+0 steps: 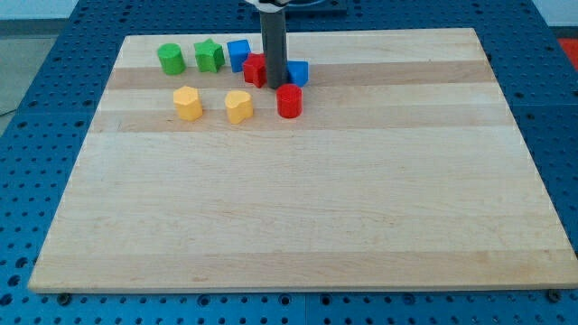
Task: Move the red star towards the top bit
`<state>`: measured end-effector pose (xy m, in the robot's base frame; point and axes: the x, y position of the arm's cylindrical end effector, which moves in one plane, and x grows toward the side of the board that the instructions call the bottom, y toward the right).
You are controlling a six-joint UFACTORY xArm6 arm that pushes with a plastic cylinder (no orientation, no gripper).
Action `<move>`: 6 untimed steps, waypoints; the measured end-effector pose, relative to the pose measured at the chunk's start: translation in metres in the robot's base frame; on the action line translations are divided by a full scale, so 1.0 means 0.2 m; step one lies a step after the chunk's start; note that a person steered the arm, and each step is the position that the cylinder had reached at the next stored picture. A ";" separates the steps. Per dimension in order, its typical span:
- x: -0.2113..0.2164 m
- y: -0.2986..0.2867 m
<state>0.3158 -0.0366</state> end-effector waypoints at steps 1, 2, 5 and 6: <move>0.14 -0.07; 0.12 -0.24; -0.10 -0.22; -0.10 -0.21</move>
